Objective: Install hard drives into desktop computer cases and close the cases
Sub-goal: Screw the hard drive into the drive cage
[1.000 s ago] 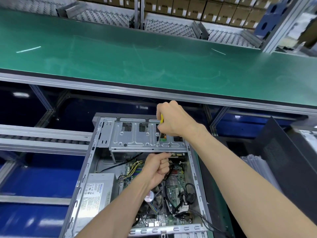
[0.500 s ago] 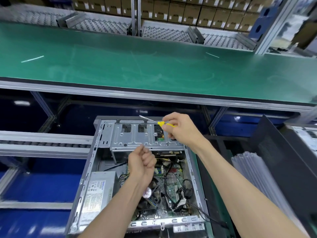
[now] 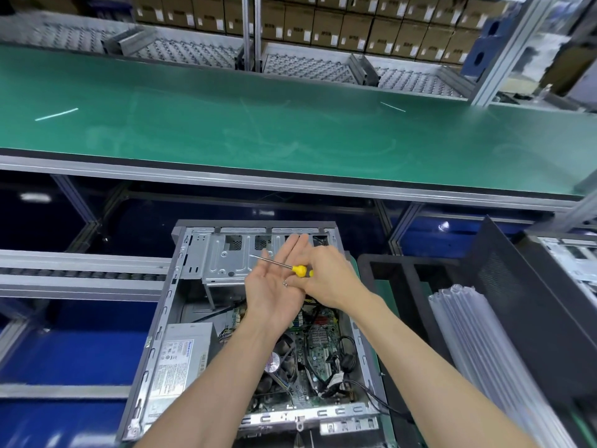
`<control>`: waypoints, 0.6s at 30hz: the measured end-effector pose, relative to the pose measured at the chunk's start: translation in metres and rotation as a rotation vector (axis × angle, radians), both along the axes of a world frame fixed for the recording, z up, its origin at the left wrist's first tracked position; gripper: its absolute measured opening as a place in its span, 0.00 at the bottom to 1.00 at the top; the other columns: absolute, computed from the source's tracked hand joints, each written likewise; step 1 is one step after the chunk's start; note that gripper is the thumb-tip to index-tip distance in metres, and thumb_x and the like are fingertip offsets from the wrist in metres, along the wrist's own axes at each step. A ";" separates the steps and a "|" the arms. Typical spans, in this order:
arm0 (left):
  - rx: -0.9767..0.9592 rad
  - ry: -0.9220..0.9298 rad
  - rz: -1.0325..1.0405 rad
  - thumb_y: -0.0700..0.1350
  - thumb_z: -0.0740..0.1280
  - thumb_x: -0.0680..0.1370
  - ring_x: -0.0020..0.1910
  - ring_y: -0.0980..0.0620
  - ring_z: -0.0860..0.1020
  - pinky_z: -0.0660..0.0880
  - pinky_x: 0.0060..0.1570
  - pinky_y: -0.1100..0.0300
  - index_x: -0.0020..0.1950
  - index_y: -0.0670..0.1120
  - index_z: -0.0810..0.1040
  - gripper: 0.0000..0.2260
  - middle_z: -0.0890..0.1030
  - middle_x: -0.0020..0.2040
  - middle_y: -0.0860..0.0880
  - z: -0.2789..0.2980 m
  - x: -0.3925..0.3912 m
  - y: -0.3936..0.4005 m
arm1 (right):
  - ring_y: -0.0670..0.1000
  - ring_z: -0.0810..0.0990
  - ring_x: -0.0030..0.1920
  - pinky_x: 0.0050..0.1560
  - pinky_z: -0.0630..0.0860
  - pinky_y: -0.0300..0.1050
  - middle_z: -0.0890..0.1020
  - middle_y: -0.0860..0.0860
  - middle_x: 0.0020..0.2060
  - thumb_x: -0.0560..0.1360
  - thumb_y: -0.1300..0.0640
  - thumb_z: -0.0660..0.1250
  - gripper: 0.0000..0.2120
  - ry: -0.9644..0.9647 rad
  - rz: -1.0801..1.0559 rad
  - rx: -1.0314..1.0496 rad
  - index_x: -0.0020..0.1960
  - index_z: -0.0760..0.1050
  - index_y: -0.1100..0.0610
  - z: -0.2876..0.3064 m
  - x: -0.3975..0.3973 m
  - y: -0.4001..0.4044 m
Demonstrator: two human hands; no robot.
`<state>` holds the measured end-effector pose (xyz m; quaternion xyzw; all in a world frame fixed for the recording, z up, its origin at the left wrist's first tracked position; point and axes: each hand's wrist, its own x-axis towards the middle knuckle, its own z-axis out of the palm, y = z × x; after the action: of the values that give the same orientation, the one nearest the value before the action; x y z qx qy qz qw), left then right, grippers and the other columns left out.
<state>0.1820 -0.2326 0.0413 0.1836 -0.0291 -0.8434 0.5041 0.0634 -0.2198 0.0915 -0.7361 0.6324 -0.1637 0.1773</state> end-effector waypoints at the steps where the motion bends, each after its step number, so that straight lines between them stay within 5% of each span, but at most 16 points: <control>1: 0.017 -0.013 -0.004 0.55 0.50 0.86 0.69 0.40 0.76 0.70 0.71 0.47 0.72 0.36 0.72 0.27 0.77 0.69 0.38 0.001 -0.001 0.000 | 0.50 0.78 0.42 0.37 0.74 0.46 0.83 0.47 0.38 0.73 0.46 0.73 0.06 0.006 0.002 0.003 0.42 0.83 0.48 0.000 -0.001 0.000; 10: -0.055 -0.103 -0.071 0.53 0.49 0.86 0.70 0.41 0.75 0.68 0.72 0.49 0.72 0.37 0.72 0.25 0.77 0.69 0.39 0.000 -0.006 -0.001 | 0.48 0.73 0.36 0.31 0.61 0.43 0.73 0.45 0.30 0.76 0.51 0.70 0.18 0.000 0.019 0.076 0.31 0.67 0.45 0.001 -0.005 -0.004; 12: -0.051 -0.100 -0.051 0.52 0.50 0.86 0.68 0.42 0.77 0.76 0.63 0.53 0.70 0.36 0.73 0.24 0.78 0.68 0.39 0.000 -0.005 -0.001 | 0.51 0.75 0.39 0.30 0.62 0.43 0.75 0.46 0.32 0.78 0.50 0.68 0.15 0.027 0.032 0.079 0.34 0.70 0.47 0.000 -0.004 -0.004; 15: 0.023 -0.150 0.006 0.48 0.56 0.86 0.51 0.43 0.85 0.82 0.42 0.55 0.59 0.35 0.78 0.18 0.82 0.57 0.36 -0.002 -0.006 -0.001 | 0.51 0.76 0.44 0.38 0.73 0.48 0.78 0.47 0.40 0.79 0.54 0.65 0.09 -0.035 -0.012 0.045 0.40 0.73 0.50 -0.001 -0.006 -0.005; 18: 0.004 -0.299 0.011 0.40 0.65 0.82 0.51 0.40 0.85 0.83 0.42 0.54 0.52 0.34 0.80 0.10 0.83 0.54 0.33 -0.004 -0.004 0.000 | 0.49 0.73 0.40 0.39 0.72 0.49 0.75 0.44 0.38 0.80 0.53 0.64 0.11 -0.041 -0.090 -0.035 0.39 0.69 0.50 0.000 -0.012 -0.008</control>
<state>0.1777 -0.2325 0.0371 0.3082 -0.1012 -0.8039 0.4985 0.0518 -0.2273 0.0913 -0.7065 0.6579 -0.1978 0.1697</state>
